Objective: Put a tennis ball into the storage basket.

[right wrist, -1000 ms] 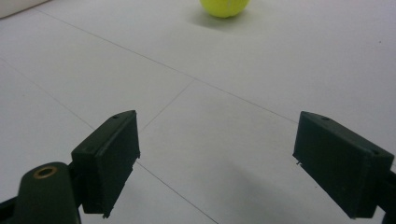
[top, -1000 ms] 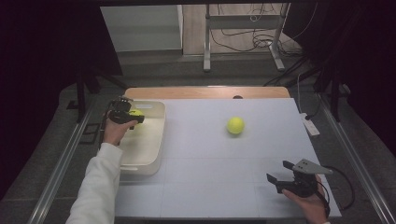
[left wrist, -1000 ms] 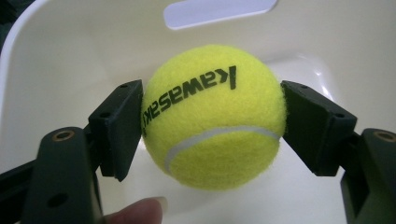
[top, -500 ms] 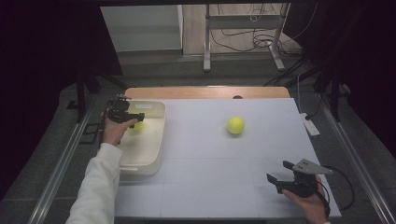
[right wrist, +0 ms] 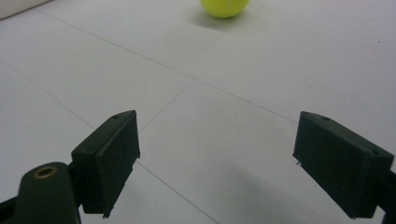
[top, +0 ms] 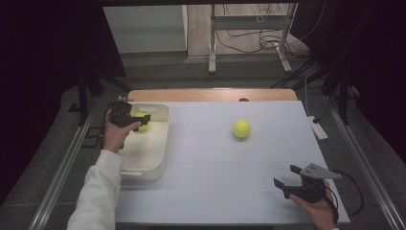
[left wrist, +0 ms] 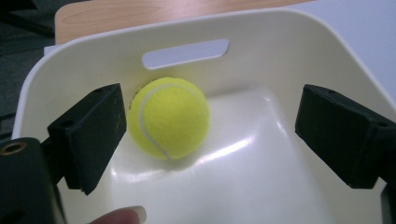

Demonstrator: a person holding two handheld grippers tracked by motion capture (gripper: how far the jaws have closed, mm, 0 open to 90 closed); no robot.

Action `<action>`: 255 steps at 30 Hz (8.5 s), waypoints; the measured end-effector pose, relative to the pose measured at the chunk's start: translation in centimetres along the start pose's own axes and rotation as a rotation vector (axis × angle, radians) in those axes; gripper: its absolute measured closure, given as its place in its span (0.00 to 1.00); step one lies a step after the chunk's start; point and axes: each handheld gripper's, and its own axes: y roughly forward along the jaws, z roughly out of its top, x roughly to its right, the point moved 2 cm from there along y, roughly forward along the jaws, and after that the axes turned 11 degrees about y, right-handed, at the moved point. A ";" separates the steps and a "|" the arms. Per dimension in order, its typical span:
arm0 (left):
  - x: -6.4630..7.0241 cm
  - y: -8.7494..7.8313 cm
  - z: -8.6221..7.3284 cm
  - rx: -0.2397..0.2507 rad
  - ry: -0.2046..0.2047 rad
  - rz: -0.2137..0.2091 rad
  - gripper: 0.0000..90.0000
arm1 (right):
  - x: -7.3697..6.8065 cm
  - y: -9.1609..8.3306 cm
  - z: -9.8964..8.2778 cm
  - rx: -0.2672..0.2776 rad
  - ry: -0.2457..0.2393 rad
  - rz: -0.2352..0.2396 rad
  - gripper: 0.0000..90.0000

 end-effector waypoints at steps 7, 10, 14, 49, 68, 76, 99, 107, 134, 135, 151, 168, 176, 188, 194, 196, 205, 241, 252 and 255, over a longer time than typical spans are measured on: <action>1.0 -1.2 -0.2 0.065 0.024 -0.055 0.12 | 0.0 0.0 0.0 0.001 -0.001 -0.002 0.16; 1.4 -1.6 -0.3 0.079 0.032 -0.068 0.12 | 0.0 0.0 0.0 0.000 -0.002 -0.002 0.16; 2.0 -2.2 -0.3 0.098 0.050 -0.093 0.13 | 0.0 0.0 0.0 0.001 -0.001 -0.003 0.16; 4.8 -4.5 -1.3 0.194 0.076 -0.234 0.14 | 0.0 -0.1 0.0 -0.003 -0.004 -0.012 0.16; 6.8 -4.8 -0.6 0.229 0.101 -0.286 0.14 | 0.0 -0.1 0.0 0.000 -0.002 -0.007 0.16; 7.7 -4.8 -0.4 0.233 0.121 -0.290 0.14 | 0.0 -0.1 0.0 -0.001 -0.004 -0.007 0.16; 11.2 -4.2 0.6 0.224 0.177 -0.352 0.14 | 0.0 -0.2 0.0 0.003 -0.002 -0.008 0.16; 12.3 -3.6 1.0 0.215 0.191 -0.362 0.14 | 0.1 -0.1 -0.1 0.002 0.001 -0.003 0.16; 14.8 -2.4 1.7 0.183 0.233 -0.379 0.14 | 0.2 -0.4 -0.2 0.001 0.004 -0.013 0.16; 14.9 -2.4 1.7 0.183 0.235 -0.380 0.14 | 0.3 -0.4 -0.2 0.002 0.005 -0.013 0.16; 16.3 -2.1 2.4 0.180 0.260 -0.401 0.14 | 0.3 -0.4 -0.2 0.005 0.015 -0.006 0.16; 19.0 -0.9 4.0 0.161 0.290 -0.425 0.14 | 0.3 -0.4 -0.1 0.012 0.019 0.003 0.16; 19.5 -0.6 4.6 0.156 0.300 -0.421 0.14 | 0.3 -0.4 -0.1 0.014 0.021 -0.001 0.16; 20.4 0.5 5.5 0.136 0.313 -0.422 0.14 | 0.3 -0.3 -0.1 0.011 0.023 -0.001 0.16; 21.0 1.1 6.1 0.132 0.325 -0.425 0.14 | 0.2 -0.2 -0.1 0.010 0.022 0.001 0.16; 21.0 1.3 6.3 0.133 0.321 -0.428 0.14 | 0.2 -0.1 -0.1 0.006 0.022 -0.003 0.16; 21.3 2.1 6.6 0.119 0.320 -0.429 0.14 | 0.0 0.2 -0.1 0.001 0.019 -0.007 0.16; 22.9 5.5 8.6 0.066 0.308 -0.421 0.14 | 0.0 0.0 -0.1 0.006 0.020 -0.005 0.16; 23.4 6.2 9.2 0.049 0.315 -0.425 0.14 | 0.1 -0.1 -0.2 0.006 0.026 -0.005 0.16; 23.5 6.5 9.3 0.047 0.315 -0.427 0.14 | 0.1 -0.2 -0.2 0.006 0.029 -0.005 0.16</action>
